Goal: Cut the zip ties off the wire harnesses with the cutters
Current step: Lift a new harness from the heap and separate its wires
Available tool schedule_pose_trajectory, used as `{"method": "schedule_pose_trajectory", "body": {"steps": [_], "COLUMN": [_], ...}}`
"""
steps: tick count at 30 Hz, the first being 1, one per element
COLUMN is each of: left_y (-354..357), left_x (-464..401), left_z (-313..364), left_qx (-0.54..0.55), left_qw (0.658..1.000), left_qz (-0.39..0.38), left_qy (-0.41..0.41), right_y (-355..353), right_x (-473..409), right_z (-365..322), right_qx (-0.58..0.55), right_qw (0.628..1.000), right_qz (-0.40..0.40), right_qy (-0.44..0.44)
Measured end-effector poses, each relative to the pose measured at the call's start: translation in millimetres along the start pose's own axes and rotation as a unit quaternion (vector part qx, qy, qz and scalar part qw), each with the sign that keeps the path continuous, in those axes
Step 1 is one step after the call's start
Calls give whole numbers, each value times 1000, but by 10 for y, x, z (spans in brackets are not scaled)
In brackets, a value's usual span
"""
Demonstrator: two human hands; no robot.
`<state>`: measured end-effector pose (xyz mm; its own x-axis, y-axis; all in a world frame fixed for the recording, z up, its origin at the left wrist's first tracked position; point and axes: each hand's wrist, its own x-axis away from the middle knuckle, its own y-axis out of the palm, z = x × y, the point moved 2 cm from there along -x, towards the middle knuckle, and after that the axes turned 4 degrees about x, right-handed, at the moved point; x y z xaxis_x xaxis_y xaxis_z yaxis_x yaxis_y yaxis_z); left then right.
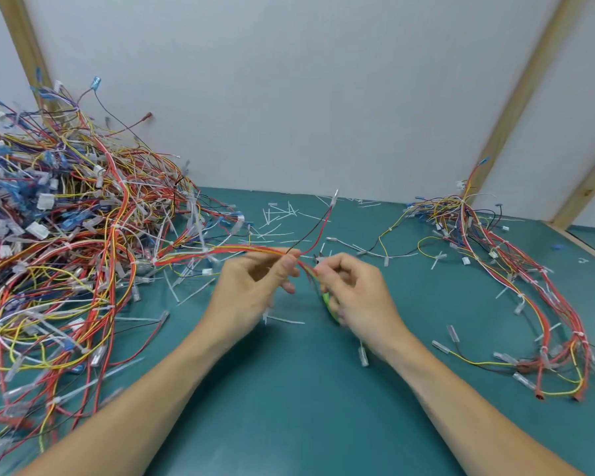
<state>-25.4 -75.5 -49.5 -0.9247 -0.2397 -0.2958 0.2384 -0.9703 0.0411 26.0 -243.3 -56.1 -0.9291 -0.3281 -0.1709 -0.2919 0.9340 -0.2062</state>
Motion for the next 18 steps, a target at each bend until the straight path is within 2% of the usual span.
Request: {"method": "schedule_pose_trajectory", "body": {"steps": [3, 5, 7, 9, 11, 12, 14, 16, 18], "left_y": [24, -8, -46, -85, -114, -117, -109, -101, -97], "left_x": [24, 12, -14, -35, -42, -43, -42, -38, -39], "left_z": [-13, -2, 5, -6, -15, -17, -23, -30, -40], "left_qx": [5, 36, 58, 79, 92, 95, 97, 96, 89], "left_qw": [999, 999, 997, 994, 990, 989, 989, 989, 990], "left_qz": [-33, -5, 37, 73, 93, 97, 98, 94, 90], "left_qy": [-8, -9, -17, -37, -49, -51, -54, -58, -57], "right_y": [33, 17, -59, -237, -441, -511, -533, -438, -318], "right_x": [64, 81, 46, -21, -79, -99, -122, -129, -140], "right_z": [-6, -52, -91, -97, -51, -18, 71, 172, 202], "right_qx": [-53, -40, -34, -7, 129, 213, 354, 438, 507], "right_qw": [991, 992, 998, 992, 960, 941, 911, 889, 856], "right_qz": [-102, -108, -26, 128, 249, 263, 212, 123, 72], "right_qy": [63, 55, 45, 19, -18, -21, 13, 55, 69]}}
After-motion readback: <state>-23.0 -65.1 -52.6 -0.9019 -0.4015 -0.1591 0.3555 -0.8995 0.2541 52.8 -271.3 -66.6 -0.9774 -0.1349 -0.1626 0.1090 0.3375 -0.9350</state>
